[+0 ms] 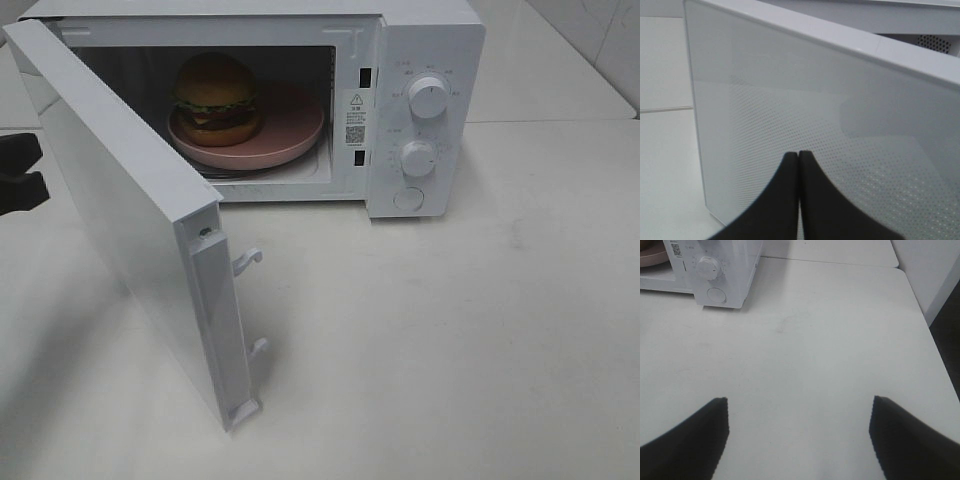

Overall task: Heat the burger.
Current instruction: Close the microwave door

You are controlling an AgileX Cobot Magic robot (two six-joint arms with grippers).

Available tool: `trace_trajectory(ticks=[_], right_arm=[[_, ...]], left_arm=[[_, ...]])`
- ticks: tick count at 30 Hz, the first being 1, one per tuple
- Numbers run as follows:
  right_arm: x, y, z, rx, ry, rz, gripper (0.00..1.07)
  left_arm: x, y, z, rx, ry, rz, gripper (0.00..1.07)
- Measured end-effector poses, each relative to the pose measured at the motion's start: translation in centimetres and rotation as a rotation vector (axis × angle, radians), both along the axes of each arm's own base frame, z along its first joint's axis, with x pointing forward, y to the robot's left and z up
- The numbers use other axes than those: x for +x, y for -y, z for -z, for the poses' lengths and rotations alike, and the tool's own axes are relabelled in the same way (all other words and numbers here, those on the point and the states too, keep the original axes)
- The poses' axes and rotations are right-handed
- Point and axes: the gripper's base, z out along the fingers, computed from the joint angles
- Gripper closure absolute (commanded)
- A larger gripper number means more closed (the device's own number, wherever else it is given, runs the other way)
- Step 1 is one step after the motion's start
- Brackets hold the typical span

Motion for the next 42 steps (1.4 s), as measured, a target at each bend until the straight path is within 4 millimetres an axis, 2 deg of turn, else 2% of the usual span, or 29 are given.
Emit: trace_trajectory(ticks=[16, 32, 42], right_arm=[[0.0, 0.0, 0.0, 0.000, 0.000, 0.000, 0.31], [0.0, 0.0, 0.0, 0.000, 0.000, 0.000, 0.31], [0.0, 0.0, 0.0, 0.000, 0.000, 0.000, 0.31]], left_arm=[[2.2, 4.9, 0.8, -0.014, -0.020, 0.071, 1.07], [4.7, 11.3, 0.6, -0.051, 0.007, 0.037, 1.07], [6.4, 14.1, 0.5, -0.055, 0.003, -0.015, 1.07]])
